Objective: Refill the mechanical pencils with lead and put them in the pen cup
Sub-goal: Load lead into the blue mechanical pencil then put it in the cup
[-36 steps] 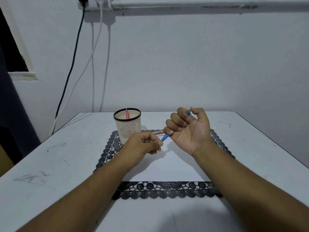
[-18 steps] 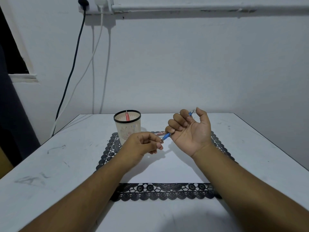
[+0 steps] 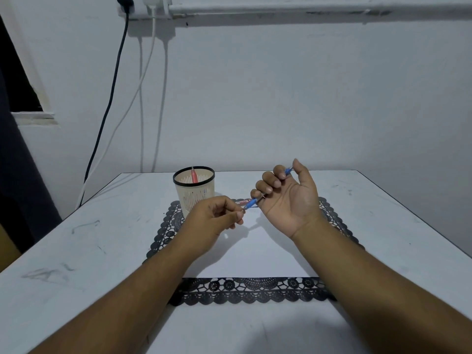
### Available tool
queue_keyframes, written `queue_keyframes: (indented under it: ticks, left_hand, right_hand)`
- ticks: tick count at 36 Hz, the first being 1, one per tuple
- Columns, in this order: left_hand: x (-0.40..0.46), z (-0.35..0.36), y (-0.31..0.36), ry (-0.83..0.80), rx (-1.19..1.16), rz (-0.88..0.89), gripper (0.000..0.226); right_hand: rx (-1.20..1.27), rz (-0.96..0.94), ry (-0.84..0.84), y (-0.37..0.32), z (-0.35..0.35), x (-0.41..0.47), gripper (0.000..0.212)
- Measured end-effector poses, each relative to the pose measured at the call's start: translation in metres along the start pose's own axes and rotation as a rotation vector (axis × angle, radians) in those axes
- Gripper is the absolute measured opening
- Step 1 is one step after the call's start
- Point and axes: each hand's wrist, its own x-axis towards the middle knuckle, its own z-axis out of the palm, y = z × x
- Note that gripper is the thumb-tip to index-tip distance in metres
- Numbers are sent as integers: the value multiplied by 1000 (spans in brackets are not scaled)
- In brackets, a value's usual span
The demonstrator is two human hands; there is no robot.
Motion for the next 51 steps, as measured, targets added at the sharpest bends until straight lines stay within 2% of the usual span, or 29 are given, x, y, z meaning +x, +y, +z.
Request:
queue_keyframes:
  ticks: [5,8,11,15,19,24,27,29,31,35,40,44,46,51]
  left_hand:
    - [0,-1,4,33,40,48,6]
    - [1,-4,8,48,112,76,9]
    - [2,-12,13,76,187,107,11]
    - [2,-28,24,120,310,139,14]
    - [0,-47,32,123,407,139,14]
    - [-8,-59,6,-95,773,142,9]
    - [-13,-58,-13,-288,991,216,25]
    - [-14,-56,-21,-441,1054,288,43]
    - [-15,-51,-26,-544,1062,320,56]
    - [-18,-41,-34,-613,1021,323,64]
    - [-20,-43,-37,-598,882,185,63]
    - [-19,-40,-38,-605,912,174,66]
    - [-20,-41,-38,-602,920,154,67]
    - [-20,-44,-40,-564,891,131,69]
  right_hand:
    - [-123,-14,25,-1,1,3,39]
    - [-405,16,37,3,0,1,32]
    - [-677,68,48,9,1,-1,38]
    - [-598,82,96,7,0,2,38]
    - [-579,16,221,-3,-17,11,20]
    - [-732,60,331,3,-39,24,11]
    - [-795,80,314,13,-39,31,11]
    - [-835,94,272,18,-38,36,12]
    - [-873,115,246,19,-38,41,13]
    - [-980,145,203,21,-41,48,7]
    - [-1085,139,171,25,-52,48,14]
    - [-1314,50,100,24,-52,44,4]
    - [-1390,11,94,23,-52,42,7]
    - [-1401,-1,74,23,-54,42,4]
